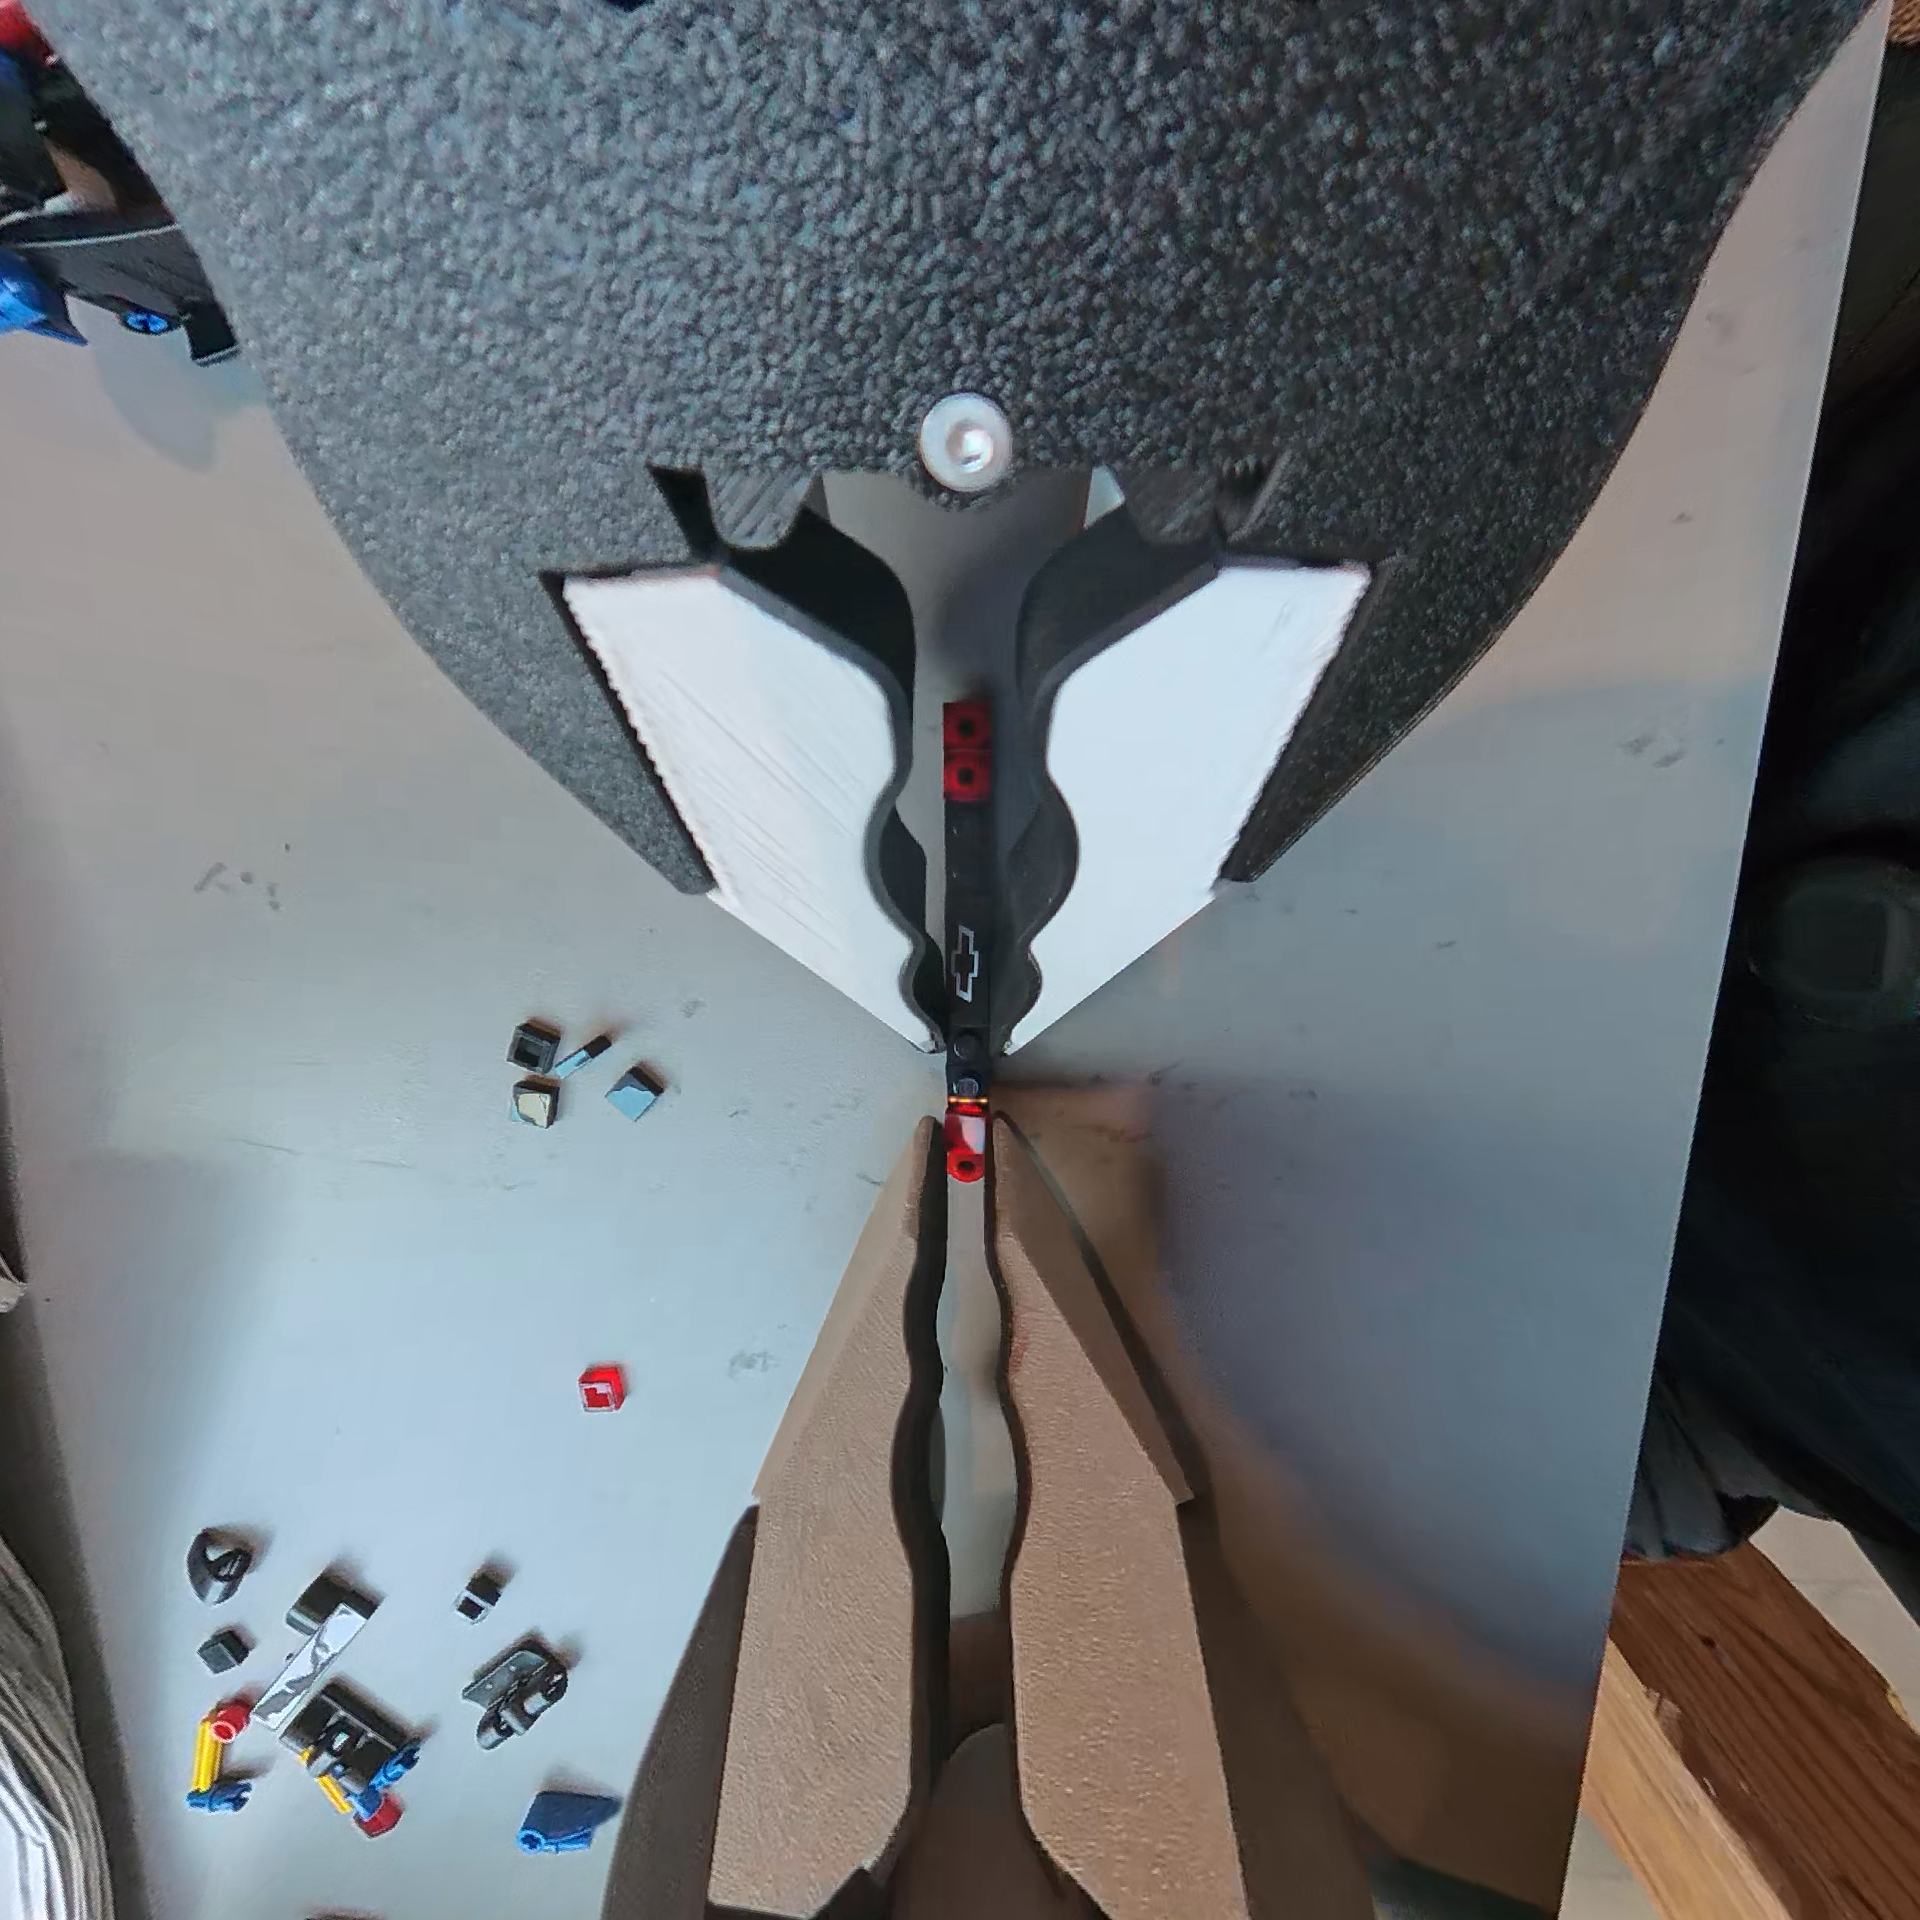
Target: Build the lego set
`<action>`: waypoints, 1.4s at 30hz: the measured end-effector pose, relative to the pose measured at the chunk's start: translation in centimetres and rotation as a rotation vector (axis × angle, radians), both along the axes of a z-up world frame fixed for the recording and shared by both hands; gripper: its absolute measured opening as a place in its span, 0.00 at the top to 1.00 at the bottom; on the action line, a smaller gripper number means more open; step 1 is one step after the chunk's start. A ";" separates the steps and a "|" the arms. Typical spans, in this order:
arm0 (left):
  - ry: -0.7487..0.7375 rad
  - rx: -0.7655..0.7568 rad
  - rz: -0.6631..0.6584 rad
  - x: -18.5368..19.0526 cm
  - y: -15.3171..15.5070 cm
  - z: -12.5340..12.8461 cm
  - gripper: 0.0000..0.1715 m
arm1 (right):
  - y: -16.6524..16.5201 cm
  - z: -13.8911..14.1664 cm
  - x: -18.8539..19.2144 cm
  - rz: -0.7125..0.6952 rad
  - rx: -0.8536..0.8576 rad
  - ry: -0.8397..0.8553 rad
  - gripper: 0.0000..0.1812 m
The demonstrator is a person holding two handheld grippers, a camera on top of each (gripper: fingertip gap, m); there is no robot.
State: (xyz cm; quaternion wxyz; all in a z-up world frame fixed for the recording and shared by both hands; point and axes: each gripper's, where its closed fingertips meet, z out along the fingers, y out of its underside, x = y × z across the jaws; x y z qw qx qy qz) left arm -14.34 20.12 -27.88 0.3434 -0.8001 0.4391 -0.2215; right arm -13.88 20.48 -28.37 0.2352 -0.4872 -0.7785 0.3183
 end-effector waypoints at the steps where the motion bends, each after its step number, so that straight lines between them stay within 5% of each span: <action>1: -0.013 -0.022 -0.002 0.0 0.0 0.0 0.97 | 0.0 0.0 0.0 -0.001 0.000 0.000 0.96; 20: 0.030 0.040 0.001 0.0 0.0 -0.1 0.97 | 0.2 2.4 -0.9 -0.052 -0.073 0.058 1.00; 42: 0.065 0.037 0.022 -0.2 -0.1 -0.4 0.97 | -0.4 0.7 -1.2 0.109 0.217 -0.175 1.00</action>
